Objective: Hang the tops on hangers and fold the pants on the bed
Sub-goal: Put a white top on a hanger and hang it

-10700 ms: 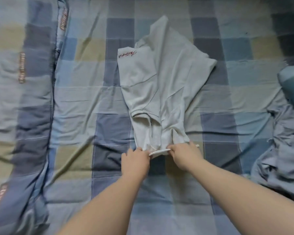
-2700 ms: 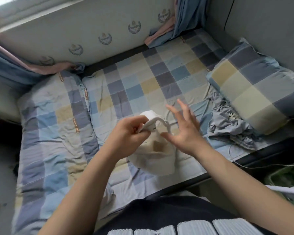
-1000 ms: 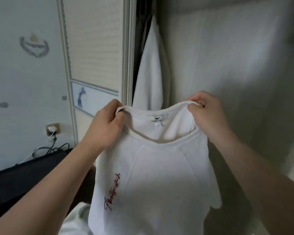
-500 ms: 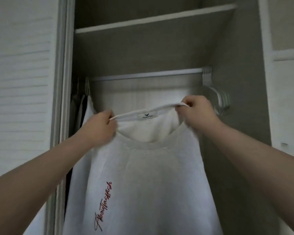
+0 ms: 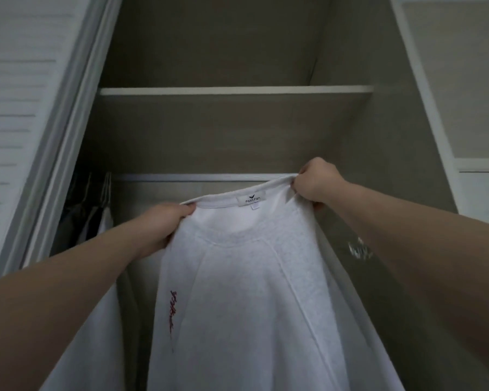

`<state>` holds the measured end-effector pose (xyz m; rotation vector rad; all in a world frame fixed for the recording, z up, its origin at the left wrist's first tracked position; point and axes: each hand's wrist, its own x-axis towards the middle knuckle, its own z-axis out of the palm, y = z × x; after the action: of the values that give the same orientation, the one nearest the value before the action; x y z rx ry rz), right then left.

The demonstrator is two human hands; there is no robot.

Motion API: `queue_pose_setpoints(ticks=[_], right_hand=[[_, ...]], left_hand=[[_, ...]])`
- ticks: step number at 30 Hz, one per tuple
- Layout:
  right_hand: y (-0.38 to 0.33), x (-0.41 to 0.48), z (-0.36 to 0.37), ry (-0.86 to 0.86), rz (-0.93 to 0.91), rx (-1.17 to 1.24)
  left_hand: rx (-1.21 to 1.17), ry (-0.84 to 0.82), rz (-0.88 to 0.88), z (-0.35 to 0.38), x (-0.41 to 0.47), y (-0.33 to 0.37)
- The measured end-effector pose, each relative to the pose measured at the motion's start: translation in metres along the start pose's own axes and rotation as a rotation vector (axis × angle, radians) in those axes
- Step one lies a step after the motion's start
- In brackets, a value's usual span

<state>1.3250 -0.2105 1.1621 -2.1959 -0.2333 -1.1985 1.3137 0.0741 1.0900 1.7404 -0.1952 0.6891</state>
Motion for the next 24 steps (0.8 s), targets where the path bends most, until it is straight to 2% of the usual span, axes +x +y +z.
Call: queue_pose_setpoints(ticks=[4, 6, 8, 10, 12, 17, 24], right_hand=[[0.003, 0.008, 0.008, -0.095, -0.030, -0.264], [0.009, 0.015, 0.013, -0.134, -0.073, -0.264], [0.021, 0.021, 0.019, -0.002, -0.189, -0.388], [0.037, 0.025, 0.027, 0.201, -0.318, -0.730], [0.053, 0.030, 0.036, 0.254, -0.312, -0.932], [0.079, 0.051, 0.040, 0.199, -0.160, -1.029], [0.100, 0.061, 0.043, 0.177, -0.120, -1.061]], left_hand=[[0.091, 0.150, 0.079, 0.030, 0.022, 0.019], [0.178, 0.196, 0.159, 0.043, 0.029, 0.027], [0.253, 0.198, 0.233, 0.057, 0.032, 0.031], [0.358, 0.189, 0.279, 0.068, 0.034, 0.032], [0.452, 0.168, 0.289, 0.076, 0.036, 0.033], [0.593, 0.151, 0.304, 0.077, 0.045, 0.030], [0.551, 0.174, 0.265, 0.066, 0.059, 0.018]])
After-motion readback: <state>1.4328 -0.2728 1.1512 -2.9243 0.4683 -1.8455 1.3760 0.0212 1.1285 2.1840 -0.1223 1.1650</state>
